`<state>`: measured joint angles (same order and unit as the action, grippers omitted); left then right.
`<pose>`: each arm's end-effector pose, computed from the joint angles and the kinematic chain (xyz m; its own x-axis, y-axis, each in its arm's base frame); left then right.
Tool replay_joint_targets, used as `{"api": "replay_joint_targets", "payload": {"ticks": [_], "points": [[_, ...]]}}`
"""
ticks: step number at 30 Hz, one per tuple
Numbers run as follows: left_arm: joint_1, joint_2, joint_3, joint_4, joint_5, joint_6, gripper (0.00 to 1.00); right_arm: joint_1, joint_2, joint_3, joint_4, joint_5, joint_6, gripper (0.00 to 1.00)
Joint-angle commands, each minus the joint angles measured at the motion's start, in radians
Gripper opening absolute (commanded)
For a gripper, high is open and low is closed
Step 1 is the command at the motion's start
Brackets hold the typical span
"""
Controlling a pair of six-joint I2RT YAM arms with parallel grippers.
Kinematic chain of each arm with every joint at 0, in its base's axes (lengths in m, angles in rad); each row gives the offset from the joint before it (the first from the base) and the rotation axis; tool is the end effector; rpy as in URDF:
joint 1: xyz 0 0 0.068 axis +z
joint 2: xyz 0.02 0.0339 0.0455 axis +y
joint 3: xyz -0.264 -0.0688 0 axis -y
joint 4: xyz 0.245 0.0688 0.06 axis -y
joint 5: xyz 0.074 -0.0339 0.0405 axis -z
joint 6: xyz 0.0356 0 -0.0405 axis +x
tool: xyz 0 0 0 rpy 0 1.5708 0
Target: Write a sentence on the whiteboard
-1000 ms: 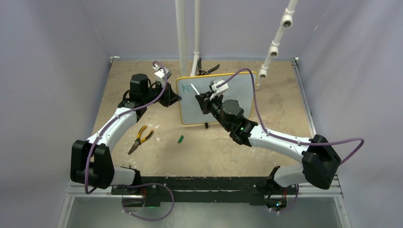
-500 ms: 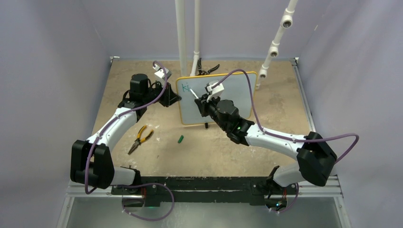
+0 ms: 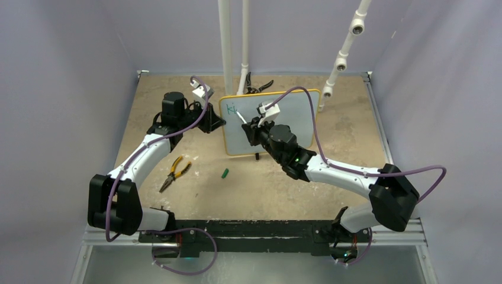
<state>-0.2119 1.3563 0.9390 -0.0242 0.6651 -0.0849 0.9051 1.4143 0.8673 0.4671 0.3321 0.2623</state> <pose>0.2929 -0.0855 0.2834 -0.4765 0.0343 -0.8785 0.6730 0.6572 -0.3394 0.2109 0.2497 0.2895 -0.1884 0.1570 -0.9695 -0.5114 0.8270 0.2333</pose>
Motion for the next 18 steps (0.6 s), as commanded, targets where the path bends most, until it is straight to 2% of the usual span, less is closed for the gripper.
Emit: {"api": "replay_joint_targets", "payload": {"ticks": [1,11,18], "points": [[0.002,-0.011,0.028,0.027,-0.022,0.020,0.00,-0.005,0.007,-0.014,-0.013,0.057,0.023,0.00],[0.002,-0.011,0.028,0.026,-0.020,0.019,0.00,-0.005,-0.001,-0.010,-0.035,0.056,0.026,0.00],[0.002,-0.013,0.027,0.026,-0.020,0.020,0.00,-0.005,-0.003,0.006,0.010,0.075,0.009,0.00]]}}
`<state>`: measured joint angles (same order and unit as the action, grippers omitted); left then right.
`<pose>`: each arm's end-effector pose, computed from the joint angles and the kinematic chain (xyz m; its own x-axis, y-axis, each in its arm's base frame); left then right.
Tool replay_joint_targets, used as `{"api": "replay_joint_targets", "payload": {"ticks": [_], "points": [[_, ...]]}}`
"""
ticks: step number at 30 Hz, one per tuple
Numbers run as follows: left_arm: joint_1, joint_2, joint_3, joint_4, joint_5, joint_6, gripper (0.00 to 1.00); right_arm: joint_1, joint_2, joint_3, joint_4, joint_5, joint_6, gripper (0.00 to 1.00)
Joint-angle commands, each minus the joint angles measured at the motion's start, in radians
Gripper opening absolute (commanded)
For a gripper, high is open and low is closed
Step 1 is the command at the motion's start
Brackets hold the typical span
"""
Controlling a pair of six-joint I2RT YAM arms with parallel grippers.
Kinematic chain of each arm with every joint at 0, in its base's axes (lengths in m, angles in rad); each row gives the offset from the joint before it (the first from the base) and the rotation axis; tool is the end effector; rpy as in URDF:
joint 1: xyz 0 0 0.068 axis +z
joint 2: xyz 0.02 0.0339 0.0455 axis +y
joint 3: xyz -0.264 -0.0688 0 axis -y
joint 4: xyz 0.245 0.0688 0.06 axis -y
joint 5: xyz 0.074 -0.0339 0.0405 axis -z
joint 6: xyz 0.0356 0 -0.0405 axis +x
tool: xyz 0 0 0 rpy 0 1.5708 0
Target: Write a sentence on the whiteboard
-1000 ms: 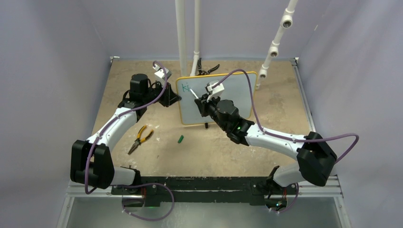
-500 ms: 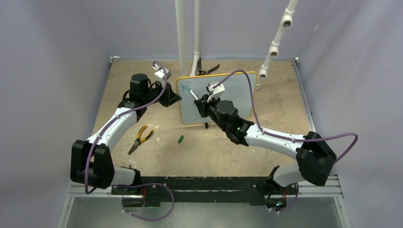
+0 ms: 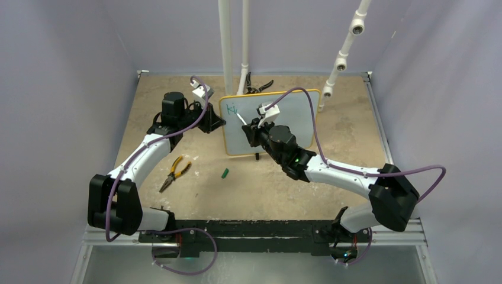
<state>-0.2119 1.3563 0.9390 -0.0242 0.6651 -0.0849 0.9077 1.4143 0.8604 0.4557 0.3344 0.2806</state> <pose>0.2929 -0.0855 0.2834 -0.4765 0.0343 -0.8785 0.6730 0.6572 -0.3394 0.2098 0.2496 0.2859 -0.2085 0.1581 -0.9652 -0.5054 0.8275 0.2447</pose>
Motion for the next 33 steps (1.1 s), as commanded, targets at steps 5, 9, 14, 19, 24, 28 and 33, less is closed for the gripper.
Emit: {"api": "replay_joint_targets", "payload": {"ticks": [5,9,14,19,24,28,33], "points": [[0.002,-0.012,0.028,0.026,-0.019,0.020,0.00,-0.007,-0.003,0.032,0.037,0.084,-0.028,0.00],[0.002,-0.013,0.028,0.026,-0.019,0.019,0.00,-0.007,-0.008,0.040,0.047,0.088,-0.040,0.00],[0.002,-0.012,0.028,0.026,-0.020,0.020,0.00,-0.007,-0.005,0.050,0.053,0.084,-0.051,0.00],[0.002,-0.011,0.026,0.027,-0.020,0.021,0.00,-0.007,-0.005,0.058,0.062,0.086,-0.059,0.00],[0.002,-0.011,0.027,0.026,-0.019,0.022,0.00,-0.007,-0.003,0.064,0.064,0.089,-0.068,0.00],[0.002,-0.011,0.027,0.026,-0.019,0.022,0.00,-0.008,-0.003,0.064,0.067,0.101,-0.065,0.00],[0.002,-0.011,0.029,0.026,-0.019,0.021,0.00,-0.007,-0.013,0.055,0.065,0.128,-0.062,0.00]]}}
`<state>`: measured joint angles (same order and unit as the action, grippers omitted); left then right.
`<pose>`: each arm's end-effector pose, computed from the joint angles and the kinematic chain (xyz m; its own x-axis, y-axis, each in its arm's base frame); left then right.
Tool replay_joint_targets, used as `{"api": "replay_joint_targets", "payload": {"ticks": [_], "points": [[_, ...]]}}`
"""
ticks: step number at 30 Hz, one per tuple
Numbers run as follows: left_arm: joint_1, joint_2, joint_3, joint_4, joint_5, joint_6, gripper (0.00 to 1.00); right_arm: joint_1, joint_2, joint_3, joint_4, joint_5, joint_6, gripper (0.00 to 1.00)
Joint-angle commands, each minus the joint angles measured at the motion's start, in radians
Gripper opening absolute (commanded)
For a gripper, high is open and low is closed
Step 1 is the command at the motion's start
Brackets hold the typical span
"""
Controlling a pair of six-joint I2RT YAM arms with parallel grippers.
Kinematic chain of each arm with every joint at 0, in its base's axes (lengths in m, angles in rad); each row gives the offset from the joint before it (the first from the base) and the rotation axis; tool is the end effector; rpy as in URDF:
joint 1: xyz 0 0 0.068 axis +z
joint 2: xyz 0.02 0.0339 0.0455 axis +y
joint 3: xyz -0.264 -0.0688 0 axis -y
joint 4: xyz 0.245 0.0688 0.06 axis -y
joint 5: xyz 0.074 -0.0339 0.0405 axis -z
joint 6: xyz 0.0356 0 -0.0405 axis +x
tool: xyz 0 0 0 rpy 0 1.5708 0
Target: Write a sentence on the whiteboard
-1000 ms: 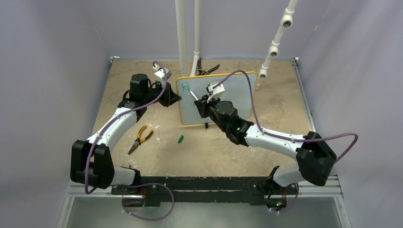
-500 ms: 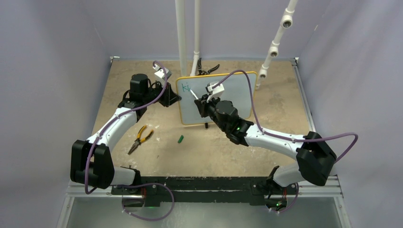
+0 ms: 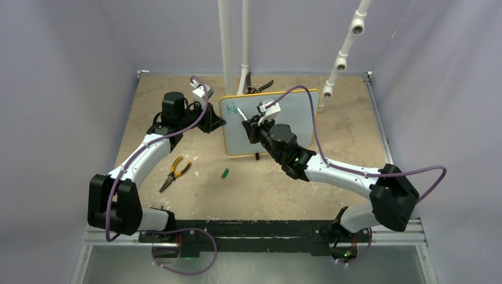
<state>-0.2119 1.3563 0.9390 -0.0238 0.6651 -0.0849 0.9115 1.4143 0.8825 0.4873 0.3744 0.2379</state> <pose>0.2929 -0.0855 0.2835 -0.4762 0.0342 -0.8787 0.6731 0.6572 -0.3392 0.2109 0.2509 0.2970 -0.1471 0.1682 -0.9747 -0.4910 0.8430 0.2196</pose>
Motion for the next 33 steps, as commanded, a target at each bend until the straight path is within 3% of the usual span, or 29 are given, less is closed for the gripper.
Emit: {"api": "replay_joint_targets", "payload": {"ticks": [1,33], "points": [[0.002,-0.010,0.028,0.025,-0.019,0.022,0.00,-0.012,-0.015,0.032,0.031,0.092,-0.019,0.00],[0.000,-0.011,0.028,0.026,-0.015,0.020,0.00,-0.012,-0.025,-0.069,-0.016,0.108,0.058,0.00]]}}
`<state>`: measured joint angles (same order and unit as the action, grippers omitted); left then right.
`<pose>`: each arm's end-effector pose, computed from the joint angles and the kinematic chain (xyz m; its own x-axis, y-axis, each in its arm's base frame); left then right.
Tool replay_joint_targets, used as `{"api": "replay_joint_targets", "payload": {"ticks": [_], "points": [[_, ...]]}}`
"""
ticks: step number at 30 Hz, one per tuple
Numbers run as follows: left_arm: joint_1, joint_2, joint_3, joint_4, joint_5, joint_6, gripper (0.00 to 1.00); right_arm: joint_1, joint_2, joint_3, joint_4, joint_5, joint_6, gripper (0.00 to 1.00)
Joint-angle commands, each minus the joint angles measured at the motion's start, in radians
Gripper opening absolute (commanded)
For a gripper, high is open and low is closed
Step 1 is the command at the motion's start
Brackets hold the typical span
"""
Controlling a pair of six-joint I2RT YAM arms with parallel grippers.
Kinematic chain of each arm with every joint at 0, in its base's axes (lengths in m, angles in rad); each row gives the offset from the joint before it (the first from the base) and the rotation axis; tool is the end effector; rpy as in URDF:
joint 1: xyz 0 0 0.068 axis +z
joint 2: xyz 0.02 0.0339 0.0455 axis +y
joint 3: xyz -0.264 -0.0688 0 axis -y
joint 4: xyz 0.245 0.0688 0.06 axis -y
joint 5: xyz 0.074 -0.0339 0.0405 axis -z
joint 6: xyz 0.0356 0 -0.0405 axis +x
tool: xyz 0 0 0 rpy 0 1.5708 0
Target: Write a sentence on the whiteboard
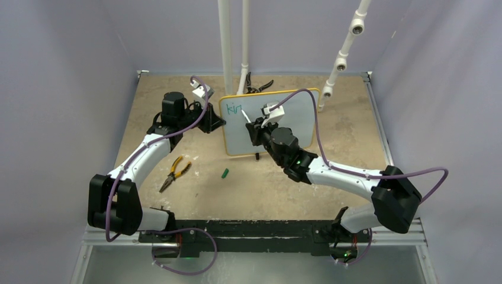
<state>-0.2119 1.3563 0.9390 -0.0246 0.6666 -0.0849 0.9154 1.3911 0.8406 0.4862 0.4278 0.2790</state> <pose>0.2928 -0.0855 0.2834 -0.4769 0.0344 -0.8783 0.6737 0.6561 -0.3401 0.2062 0.2440 0.2894 -0.1668 0.1941 -0.9667 -0.4401 0.8627 0.2492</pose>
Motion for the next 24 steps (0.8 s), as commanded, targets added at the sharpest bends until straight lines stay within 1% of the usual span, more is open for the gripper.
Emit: {"api": "replay_joint_targets", "payload": {"ticks": [1,11,24], "points": [[0.000,-0.011,0.028,0.026,-0.016,0.020,0.00,-0.015,-0.001,-0.030,-0.016,0.054,0.020,0.00],[0.000,-0.011,0.026,0.026,-0.020,0.019,0.00,-0.016,-0.007,-0.034,-0.017,0.048,0.020,0.00],[-0.001,-0.015,0.024,0.026,-0.031,0.022,0.00,-0.015,-0.040,-0.018,-0.028,-0.019,-0.018,0.00]]}}
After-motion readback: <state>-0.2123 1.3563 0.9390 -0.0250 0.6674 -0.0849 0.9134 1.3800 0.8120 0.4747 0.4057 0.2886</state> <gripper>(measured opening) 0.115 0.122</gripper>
